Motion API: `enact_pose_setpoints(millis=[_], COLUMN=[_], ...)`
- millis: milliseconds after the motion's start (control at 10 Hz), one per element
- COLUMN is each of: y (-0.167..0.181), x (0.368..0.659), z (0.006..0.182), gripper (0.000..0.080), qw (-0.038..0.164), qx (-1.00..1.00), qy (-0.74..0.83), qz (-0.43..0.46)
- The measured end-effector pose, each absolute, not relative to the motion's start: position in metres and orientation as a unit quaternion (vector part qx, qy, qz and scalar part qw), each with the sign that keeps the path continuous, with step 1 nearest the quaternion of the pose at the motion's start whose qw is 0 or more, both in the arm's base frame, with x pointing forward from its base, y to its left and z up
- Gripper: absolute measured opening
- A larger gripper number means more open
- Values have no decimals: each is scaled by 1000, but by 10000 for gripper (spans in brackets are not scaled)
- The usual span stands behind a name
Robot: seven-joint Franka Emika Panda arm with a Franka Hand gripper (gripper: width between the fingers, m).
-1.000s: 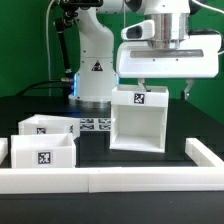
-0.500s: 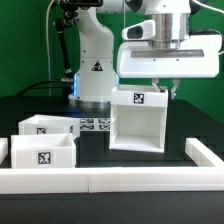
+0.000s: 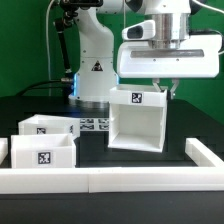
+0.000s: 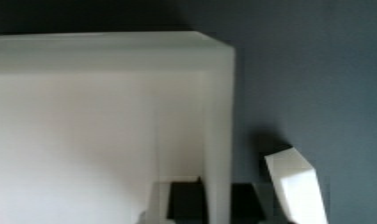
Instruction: Assemble drawer
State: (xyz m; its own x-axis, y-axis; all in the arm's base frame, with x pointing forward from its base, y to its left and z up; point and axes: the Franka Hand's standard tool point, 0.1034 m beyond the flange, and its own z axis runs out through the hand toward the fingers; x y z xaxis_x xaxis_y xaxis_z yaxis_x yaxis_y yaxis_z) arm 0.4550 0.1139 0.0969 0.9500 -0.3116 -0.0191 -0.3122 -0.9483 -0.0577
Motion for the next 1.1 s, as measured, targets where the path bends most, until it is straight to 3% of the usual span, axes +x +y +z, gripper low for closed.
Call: enact_pose_setpoints(millis=[200,1100], y=[111,108], x=[459,562], z=[97,98], gripper=[36,38], qw=[31,49], qx=[-989,-988], qy=[144,139], qz=[5,-44])
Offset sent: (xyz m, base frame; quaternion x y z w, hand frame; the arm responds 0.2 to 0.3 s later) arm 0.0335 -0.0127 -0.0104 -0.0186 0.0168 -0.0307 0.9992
